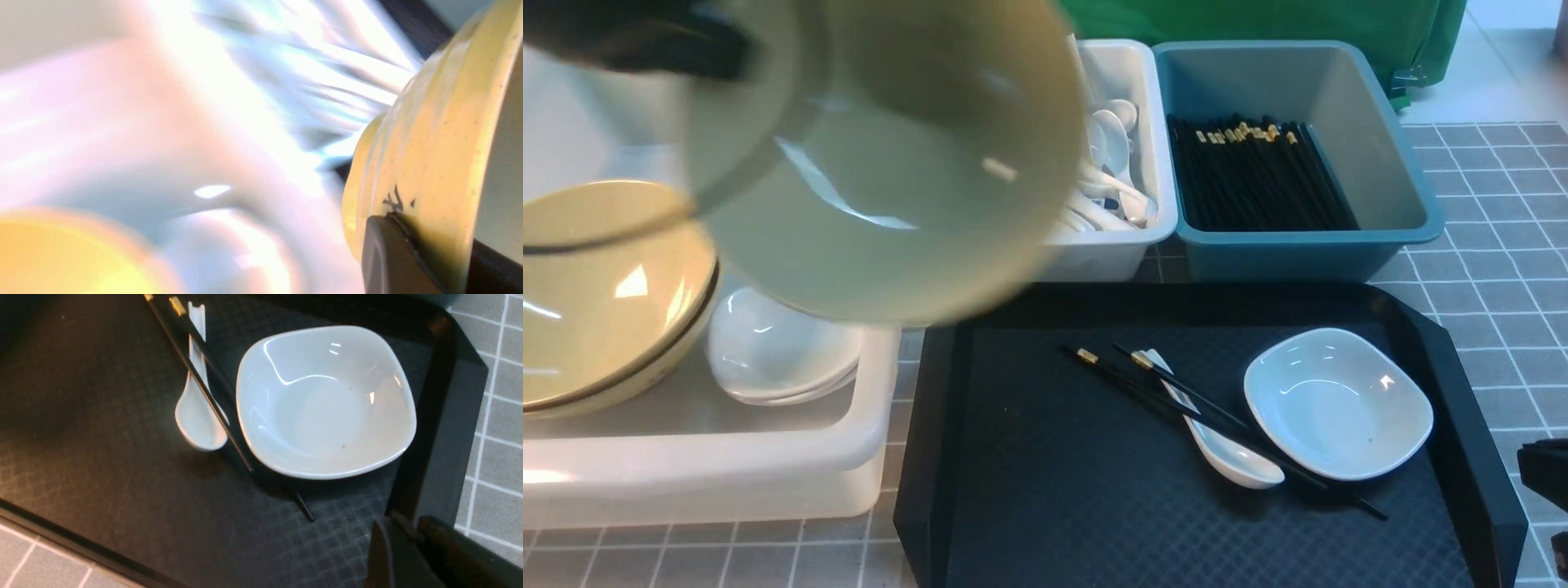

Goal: On grey table put chopsticks spoon bowls plates into blue grey white boxes.
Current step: 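Place the tan bowl onto the bowl stack in the left bin with the left gripper, then reach for and grasp the small white dish on the black tray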

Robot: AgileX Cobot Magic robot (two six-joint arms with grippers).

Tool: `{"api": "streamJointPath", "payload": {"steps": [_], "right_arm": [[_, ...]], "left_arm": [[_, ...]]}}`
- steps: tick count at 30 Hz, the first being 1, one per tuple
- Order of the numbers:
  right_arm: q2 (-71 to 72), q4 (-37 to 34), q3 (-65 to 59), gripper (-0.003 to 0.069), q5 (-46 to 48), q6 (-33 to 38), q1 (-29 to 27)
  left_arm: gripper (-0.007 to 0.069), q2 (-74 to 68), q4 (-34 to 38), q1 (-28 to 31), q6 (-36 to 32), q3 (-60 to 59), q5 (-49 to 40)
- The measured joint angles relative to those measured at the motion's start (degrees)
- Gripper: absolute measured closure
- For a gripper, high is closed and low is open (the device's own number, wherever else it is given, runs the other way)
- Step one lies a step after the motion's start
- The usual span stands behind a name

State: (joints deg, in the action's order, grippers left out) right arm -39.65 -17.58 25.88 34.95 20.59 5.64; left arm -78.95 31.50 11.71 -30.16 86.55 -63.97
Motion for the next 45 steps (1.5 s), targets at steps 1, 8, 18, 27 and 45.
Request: {"api": "streamJointPath", "payload": {"steps": [1, 8, 18, 27, 45], "right_arm": [[0.0, -0.1, 0.0, 0.0553, -0.1, 0.0, 0.0], [0.0, -0.2, 0.0, 0.0548, -0.4, 0.0, 0.0], [-0.1, -3.7, -2.9, 0.0538, -0.6, -1.3, 0.0], [-9.1, -5.6, 0.5, 0.0309, 2.9, -1.3, 0.0], [-56.4, 0.2, 30.0, 0.0152, -1.8, 4.5, 0.1]], "left_arm": [[0.0622, 0.4, -0.8, 5.4, 1.0, -0.4, 0.9], [0.0622, -3.6, -2.4, 22.7, 5.9, -9.2, 10.6], [0.0396, -9.4, -4.7, 23.2, 7.0, -15.2, 15.3], [0.0151, 5.3, -3.9, 22.7, 13.8, -11.8, 11.4], [0.0634, 49.8, -9.4, -12.4, 1.4, -42.1, 23.8]]}}
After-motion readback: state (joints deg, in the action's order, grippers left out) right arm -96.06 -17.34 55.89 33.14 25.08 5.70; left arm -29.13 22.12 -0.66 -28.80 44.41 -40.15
